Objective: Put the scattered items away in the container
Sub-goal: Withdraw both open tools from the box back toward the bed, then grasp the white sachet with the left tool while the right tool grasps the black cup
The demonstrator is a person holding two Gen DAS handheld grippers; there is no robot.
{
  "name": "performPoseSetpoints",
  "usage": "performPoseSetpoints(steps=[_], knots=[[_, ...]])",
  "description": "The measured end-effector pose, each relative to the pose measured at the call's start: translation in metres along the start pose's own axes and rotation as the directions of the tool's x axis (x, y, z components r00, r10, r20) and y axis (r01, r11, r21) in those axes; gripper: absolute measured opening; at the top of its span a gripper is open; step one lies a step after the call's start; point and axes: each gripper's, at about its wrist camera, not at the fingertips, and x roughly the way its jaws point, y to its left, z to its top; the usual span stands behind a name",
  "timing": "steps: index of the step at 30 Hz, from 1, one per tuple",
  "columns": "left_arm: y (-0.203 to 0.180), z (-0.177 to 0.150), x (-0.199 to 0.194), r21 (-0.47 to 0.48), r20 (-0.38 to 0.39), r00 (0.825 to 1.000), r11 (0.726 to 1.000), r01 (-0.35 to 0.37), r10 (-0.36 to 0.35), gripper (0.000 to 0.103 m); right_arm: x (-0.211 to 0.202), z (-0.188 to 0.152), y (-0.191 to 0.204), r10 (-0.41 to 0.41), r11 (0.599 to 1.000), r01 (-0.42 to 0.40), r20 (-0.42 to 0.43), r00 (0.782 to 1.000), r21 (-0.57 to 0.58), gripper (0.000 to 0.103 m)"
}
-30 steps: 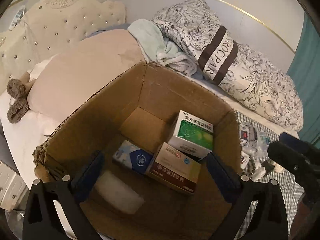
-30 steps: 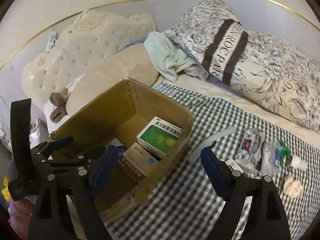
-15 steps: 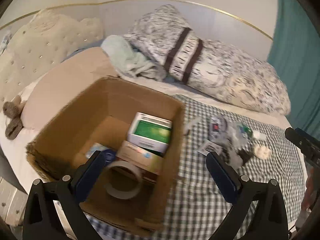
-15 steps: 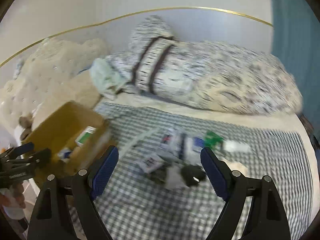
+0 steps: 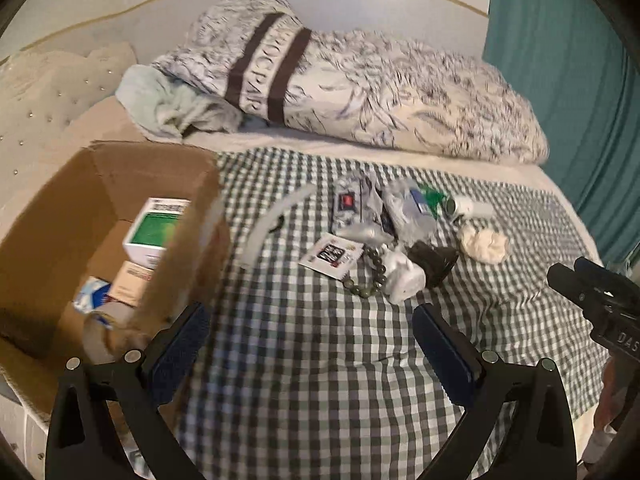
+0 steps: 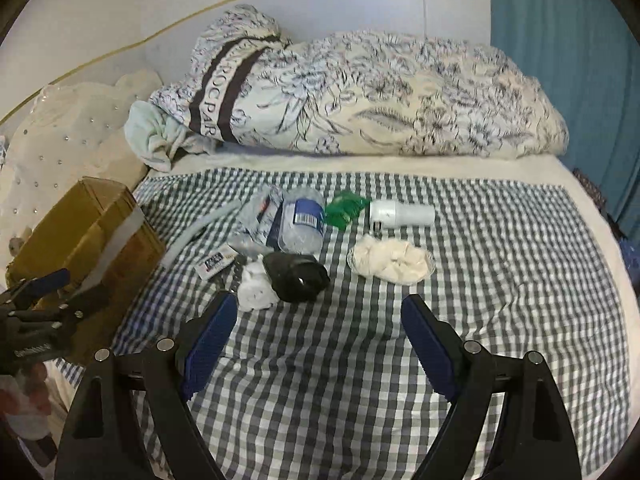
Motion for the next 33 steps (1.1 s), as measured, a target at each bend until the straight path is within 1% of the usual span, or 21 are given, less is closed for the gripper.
performPoseSetpoints(steps=[6, 10, 14, 19, 21, 25, 28, 31, 33], knots=[[-0.008, 0.001, 0.047, 0.01, -0.064, 0.998, 1.0, 0.009, -0.009, 0.103, 0.039, 0.0, 0.005, 0.029, 1.0, -0.029, -0.056, 0.998, -0.005, 0.085], [-0.011, 0.006, 0.078, 0.024, -0.086, 0.996, 1.0, 0.016, -0.013, 0.103, 0.065, 0.001, 0.009, 0.034, 0.999, -0.035, -0.093, 0.995, -0.012, 0.085], [-0.01, 0.011, 0.106, 0.018, -0.111, 0.994, 1.0, 0.019, -0.017, 0.103, 0.089, 0.005, 0.009, 0.038, 0.999, -0.039, -0.127, 0.991, -0.003, 0.084], [-0.011, 0.015, 0.136, 0.066, -0.124, 0.992, 0.998, -0.001, 0.009, 0.103, 0.113, 0.01, 0.01, 0.043, 0.999, -0.043, -0.153, 0.987, 0.004, 0.084], [-0.009, 0.017, 0.145, 0.073, -0.128, 0.992, 0.997, -0.007, 0.017, 0.103, 0.121, 0.012, 0.011, 0.041, 0.999, -0.042, -0.161, 0.986, 0.0, 0.084], [-0.005, 0.018, 0.159, 0.065, -0.14, 0.99, 0.998, 0.008, 0.001, 0.103, 0.136, 0.014, 0.014, 0.039, 0.999, -0.04, -0.177, 0.983, -0.005, 0.084], [-0.006, 0.017, 0.167, 0.085, -0.141, 0.99, 0.996, 0.0, 0.012, 0.103, 0.146, 0.015, 0.015, 0.04, 0.999, -0.041, -0.189, 0.981, -0.001, 0.084], [-0.007, 0.017, 0.172, 0.101, -0.132, 0.991, 0.995, 0.007, 0.007, 0.103, 0.155, 0.015, 0.017, 0.03, 0.999, -0.033, -0.196, 0.98, -0.013, 0.084], [-0.006, 0.019, 0.176, 0.094, -0.133, 0.991, 0.995, 0.022, -0.01, 0.095, 0.159, 0.015, 0.016, 0.027, 0.999, -0.031, -0.2, 0.979, -0.013, 0.084]])
